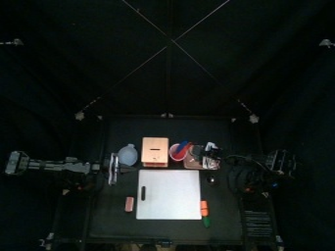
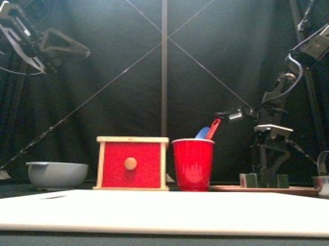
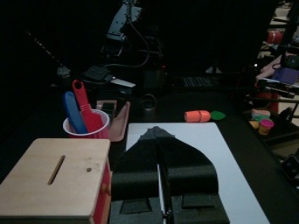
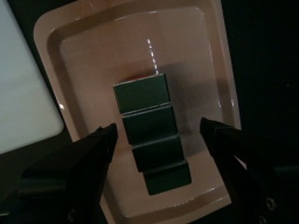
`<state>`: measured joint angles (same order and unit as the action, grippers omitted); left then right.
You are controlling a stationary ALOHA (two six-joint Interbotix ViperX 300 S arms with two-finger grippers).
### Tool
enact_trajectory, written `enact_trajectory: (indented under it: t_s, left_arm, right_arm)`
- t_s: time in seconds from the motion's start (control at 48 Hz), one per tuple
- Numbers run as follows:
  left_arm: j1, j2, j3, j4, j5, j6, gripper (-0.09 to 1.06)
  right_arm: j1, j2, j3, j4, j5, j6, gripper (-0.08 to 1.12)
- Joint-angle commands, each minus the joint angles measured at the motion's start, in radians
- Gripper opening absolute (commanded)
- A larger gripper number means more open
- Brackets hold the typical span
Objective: Place sushi on board then cut the sushi with the knife then place the pieces on the plate
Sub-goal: Place the sushi on the board
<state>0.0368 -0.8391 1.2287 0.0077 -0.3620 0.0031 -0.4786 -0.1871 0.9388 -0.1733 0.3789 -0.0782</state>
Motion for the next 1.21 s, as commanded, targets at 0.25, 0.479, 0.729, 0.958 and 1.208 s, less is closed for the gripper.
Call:
enact_trajectory:
  t_s: [0.25,0.479,0.729,0.958,1.208]
  left_arm:
    - [0.006,0.003,-0.009,0.000,-0.009,0.000,-0.03]
    - [0.008,0.003,-0.006,0.000,-0.009,0.000,-0.03]
    - [0.008,0.003,-0.006,0.000,-0.009,-0.002,-0.03]
    - [0.008,0.002,-0.006,-0.002,-0.009,0.000,-0.03]
    - [0.009,0.003,-0.008,-0.002,-0.009,0.000,-0.03]
  right_arm:
    - [0.002,0.037,-0.023,0.002,-0.025,0.000,0.96]
    - [0.003,0.028,-0.020,0.009,-0.011,0.002,0.70]
    - [0.040,-0.021,-0.040,0.031,0.057,0.003,0.63]
    - [0.086,-0.107,-0.063,0.067,0.129,0.006,0.64]
    - [0.150,-0.169,-0.092,0.126,0.164,0.012,0.64]
